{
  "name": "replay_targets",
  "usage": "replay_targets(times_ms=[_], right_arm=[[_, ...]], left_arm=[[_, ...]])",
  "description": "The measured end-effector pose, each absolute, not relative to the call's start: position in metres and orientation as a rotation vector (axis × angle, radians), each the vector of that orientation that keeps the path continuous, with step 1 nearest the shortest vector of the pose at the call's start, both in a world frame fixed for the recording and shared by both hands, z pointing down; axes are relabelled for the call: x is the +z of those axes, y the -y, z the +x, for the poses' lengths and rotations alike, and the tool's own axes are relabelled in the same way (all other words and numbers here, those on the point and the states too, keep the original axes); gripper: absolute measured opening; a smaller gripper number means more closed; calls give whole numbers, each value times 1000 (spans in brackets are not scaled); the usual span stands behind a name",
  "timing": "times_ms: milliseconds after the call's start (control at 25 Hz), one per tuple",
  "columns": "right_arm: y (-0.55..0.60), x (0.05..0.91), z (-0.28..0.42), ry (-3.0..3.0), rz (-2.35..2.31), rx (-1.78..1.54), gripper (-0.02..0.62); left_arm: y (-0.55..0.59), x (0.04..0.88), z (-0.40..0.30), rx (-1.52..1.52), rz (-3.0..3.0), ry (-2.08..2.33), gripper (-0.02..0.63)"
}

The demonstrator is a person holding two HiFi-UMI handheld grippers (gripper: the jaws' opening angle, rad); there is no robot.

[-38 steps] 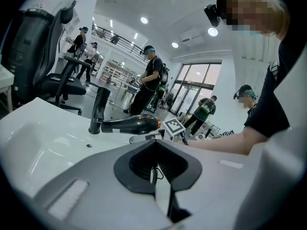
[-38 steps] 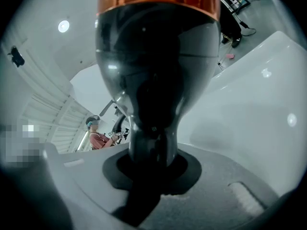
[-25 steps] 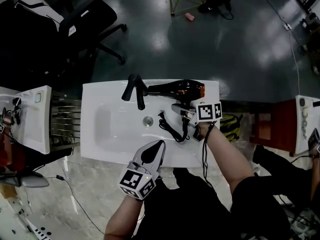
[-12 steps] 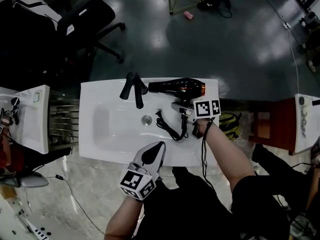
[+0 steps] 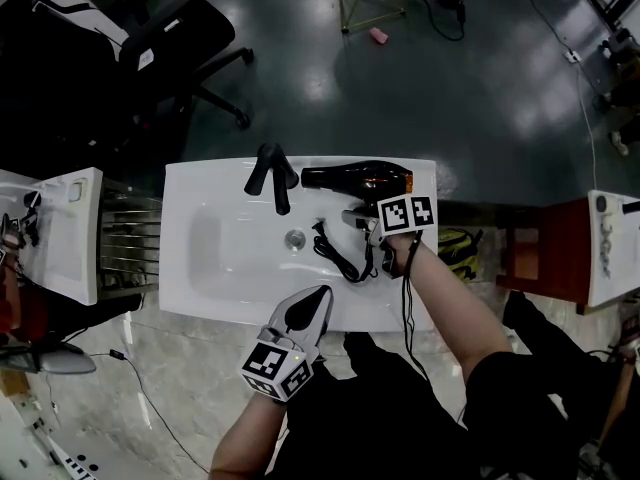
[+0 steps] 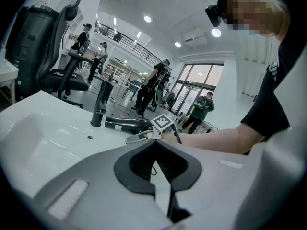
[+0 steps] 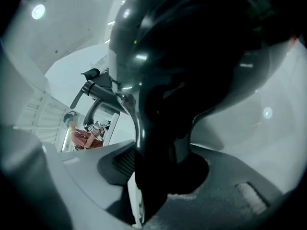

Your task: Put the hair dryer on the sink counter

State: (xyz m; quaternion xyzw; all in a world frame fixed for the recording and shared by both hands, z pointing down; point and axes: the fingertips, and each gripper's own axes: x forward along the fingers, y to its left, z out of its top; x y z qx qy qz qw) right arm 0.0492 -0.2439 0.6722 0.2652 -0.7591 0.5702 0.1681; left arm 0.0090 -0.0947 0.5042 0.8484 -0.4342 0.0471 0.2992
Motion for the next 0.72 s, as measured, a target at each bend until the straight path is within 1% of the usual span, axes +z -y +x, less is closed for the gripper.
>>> replay_targets(times_ms=[200,360,520,720], right_arm=[[243,677,57,2063,857,1601,210],[243,679,63,2023,937,1572,271],[244,679,68,1983,996,1534,298],[245,677,77,1939,1057,1518,310]], left_arm=[[90,501,8,119,2256,1154,3],[87,499,9,116,2259,1152,3],[83,497,10,109,2263,1155,3],[77,495,11,102,2268,1152,3]])
